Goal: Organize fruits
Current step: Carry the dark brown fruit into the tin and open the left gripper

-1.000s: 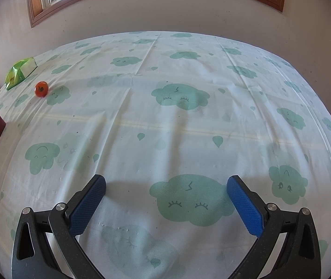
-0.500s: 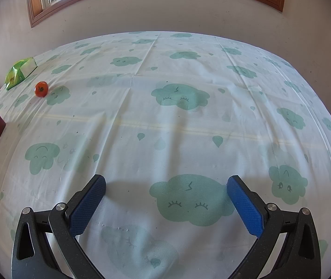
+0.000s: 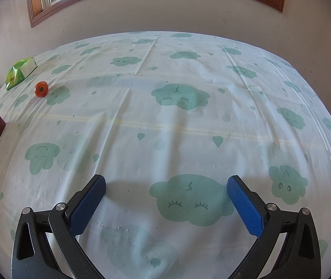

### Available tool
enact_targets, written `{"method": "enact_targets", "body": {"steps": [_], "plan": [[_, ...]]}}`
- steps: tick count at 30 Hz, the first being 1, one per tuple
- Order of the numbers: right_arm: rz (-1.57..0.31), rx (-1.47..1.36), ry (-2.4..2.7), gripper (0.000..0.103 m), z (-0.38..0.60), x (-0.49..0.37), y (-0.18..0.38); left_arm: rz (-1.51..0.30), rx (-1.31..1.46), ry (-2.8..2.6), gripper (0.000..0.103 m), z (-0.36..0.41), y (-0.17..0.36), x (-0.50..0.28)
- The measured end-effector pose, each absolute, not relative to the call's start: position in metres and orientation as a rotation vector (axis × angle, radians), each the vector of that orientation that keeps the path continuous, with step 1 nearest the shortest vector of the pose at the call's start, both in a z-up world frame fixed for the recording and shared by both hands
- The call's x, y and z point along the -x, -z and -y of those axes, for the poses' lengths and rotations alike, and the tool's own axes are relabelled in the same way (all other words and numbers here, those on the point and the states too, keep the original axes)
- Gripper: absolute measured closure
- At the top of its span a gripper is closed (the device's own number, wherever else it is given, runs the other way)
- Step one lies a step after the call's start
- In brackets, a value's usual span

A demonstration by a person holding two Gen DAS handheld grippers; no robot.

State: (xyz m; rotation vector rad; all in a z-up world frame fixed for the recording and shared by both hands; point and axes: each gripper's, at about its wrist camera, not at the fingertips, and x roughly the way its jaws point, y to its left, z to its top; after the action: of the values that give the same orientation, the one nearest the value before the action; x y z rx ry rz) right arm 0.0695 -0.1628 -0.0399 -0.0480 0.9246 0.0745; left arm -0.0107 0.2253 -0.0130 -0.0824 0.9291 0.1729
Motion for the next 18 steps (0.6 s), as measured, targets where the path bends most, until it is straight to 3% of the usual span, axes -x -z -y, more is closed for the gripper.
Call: {"method": "enact_targets", "body": {"steps": [13, 18], "plan": [[-0.925, 0.048, -0.074, 0.0, 0.1623, -0.0695, 0.0402, -0.911, 0.025, -0.212, 0.067, -0.2205, 0.0165, 0.0087], [-0.925, 0.048, -0.074, 0.0, 0.162, -0.0695, 0.0403, -0.897, 0.02, -0.222, 0.059, -0.2178, 0.0124, 0.0109]]}}
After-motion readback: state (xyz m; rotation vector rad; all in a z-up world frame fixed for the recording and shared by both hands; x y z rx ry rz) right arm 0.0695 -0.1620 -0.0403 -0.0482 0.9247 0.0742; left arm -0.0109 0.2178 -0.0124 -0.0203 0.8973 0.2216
